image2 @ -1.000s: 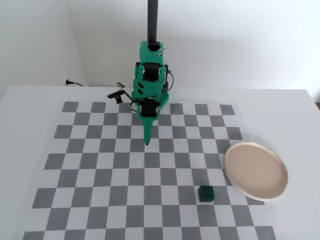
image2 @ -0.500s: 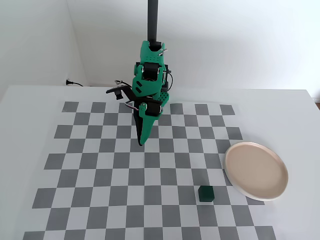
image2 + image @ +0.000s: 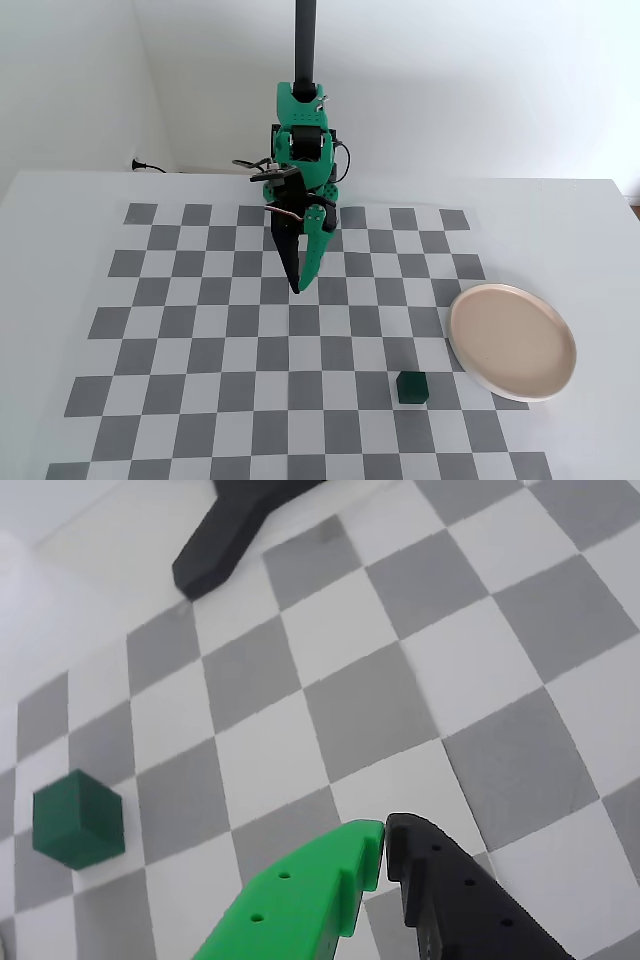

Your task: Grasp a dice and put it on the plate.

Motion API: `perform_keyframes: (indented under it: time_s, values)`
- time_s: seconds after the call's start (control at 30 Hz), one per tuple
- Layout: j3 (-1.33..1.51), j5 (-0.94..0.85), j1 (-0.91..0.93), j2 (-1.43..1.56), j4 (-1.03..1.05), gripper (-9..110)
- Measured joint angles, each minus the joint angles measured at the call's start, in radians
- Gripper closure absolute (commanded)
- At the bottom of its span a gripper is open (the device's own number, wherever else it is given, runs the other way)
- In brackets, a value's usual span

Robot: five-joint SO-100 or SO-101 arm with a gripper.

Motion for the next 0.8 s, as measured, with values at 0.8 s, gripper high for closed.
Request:
perform_keyframes:
  time_s: [0.8]
  values:
    - [0.0,-0.462,-0.253,-0.002,-0.069,75]
